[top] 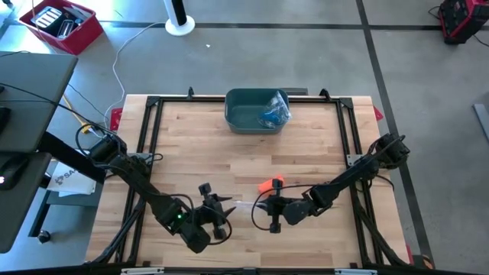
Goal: Roll bandage
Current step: Put the rolled orange bandage into the transparent zip bag
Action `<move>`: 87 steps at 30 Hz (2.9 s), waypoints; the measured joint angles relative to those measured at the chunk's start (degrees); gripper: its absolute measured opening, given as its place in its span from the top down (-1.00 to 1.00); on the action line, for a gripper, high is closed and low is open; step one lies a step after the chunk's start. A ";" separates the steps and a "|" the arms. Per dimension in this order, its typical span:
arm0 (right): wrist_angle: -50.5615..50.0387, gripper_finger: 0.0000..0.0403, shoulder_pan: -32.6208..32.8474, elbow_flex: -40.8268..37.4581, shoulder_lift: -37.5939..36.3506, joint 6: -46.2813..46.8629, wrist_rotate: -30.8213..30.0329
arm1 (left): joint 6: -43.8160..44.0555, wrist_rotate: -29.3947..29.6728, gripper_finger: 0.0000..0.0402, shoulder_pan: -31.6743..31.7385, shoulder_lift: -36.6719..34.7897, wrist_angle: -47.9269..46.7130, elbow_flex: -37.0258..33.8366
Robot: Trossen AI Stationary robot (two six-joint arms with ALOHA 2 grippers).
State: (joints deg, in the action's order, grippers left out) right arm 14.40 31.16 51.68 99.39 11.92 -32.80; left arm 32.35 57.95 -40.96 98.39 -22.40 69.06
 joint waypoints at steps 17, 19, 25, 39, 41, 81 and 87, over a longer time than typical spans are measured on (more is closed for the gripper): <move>0.02 1.00 0.17 0.00 0.00 -0.42 0.02 | -4.75 -4.75 0.51 0.45 0.00 4.61 0.00; 0.02 1.00 0.17 0.00 0.00 -0.42 0.02 | -3.99 -4.78 0.58 0.82 0.00 3.84 0.00; 0.02 1.00 0.17 0.00 -0.02 -0.42 0.02 | -5.78 -4.91 0.81 0.86 0.00 5.35 0.00; -1.61 0.85 -0.14 -0.02 -3.18 -3.37 1.70 | -11.78 -6.08 1.00 2.51 0.00 4.28 0.00; -2.24 0.72 -0.17 -0.02 -5.18 -3.11 2.46 | -11.46 -6.86 1.00 3.17 0.00 3.68 0.00; 10.10 0.19 5.55 0.00 -9.99 -20.19 6.54 | -13.91 -10.08 1.00 4.81 4.09 9.35 0.00; 10.49 0.35 -1.18 -0.02 -4.94 -14.64 6.33 | -22.95 -10.70 1.00 4.25 4.09 13.60 0.02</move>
State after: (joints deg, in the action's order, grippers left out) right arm 24.89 29.98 51.66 94.45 -2.72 -26.47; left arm 9.40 47.25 -36.70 102.48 -8.81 69.08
